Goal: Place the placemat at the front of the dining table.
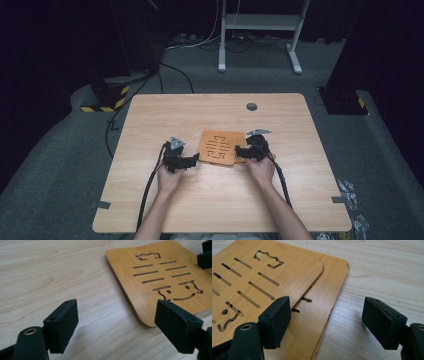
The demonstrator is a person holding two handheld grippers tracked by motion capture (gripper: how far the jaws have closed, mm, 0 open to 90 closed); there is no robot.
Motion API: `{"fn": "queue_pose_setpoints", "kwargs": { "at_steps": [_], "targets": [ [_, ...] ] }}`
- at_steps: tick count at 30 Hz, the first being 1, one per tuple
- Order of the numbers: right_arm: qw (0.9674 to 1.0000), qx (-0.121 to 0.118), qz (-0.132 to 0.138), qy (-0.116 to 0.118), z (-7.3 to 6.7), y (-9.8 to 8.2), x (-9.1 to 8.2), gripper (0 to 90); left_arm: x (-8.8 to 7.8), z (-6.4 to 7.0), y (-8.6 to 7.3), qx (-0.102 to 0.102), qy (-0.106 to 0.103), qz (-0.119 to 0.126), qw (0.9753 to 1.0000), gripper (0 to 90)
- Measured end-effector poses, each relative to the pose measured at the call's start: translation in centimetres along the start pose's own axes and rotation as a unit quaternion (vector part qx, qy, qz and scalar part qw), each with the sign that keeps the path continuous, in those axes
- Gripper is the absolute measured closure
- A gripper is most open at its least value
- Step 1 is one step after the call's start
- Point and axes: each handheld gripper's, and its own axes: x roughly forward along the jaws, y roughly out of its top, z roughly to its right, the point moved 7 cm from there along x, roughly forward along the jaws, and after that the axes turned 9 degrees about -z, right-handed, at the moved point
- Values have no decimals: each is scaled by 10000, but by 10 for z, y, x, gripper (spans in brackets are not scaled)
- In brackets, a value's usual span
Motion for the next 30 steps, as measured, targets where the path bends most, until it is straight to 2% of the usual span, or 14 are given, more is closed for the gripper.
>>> {"fn": "queue_pose_setpoints", "kwargs": {
  "at_steps": [4, 12, 21, 30],
  "targets": [
    [10000, -6, 29, 21, 0, 0, 0, 232, 2, 1, 1, -11, 67, 35, 10000, 215],
    [9998, -28, 190, 47, 2, -2, 1, 229, 5, -3, 0, -72, 262, -76, 9996, 234],
    [9993, 51, 338, 148, 3, -5, 2, 218, 6, -3, 0, -125, 280, -69, 9995, 240],
    [9993, 127, 302, 200, 4, -5, 2, 218, 7, -3, 0, -99, 279, -79, 9995, 247]
  ]
}}
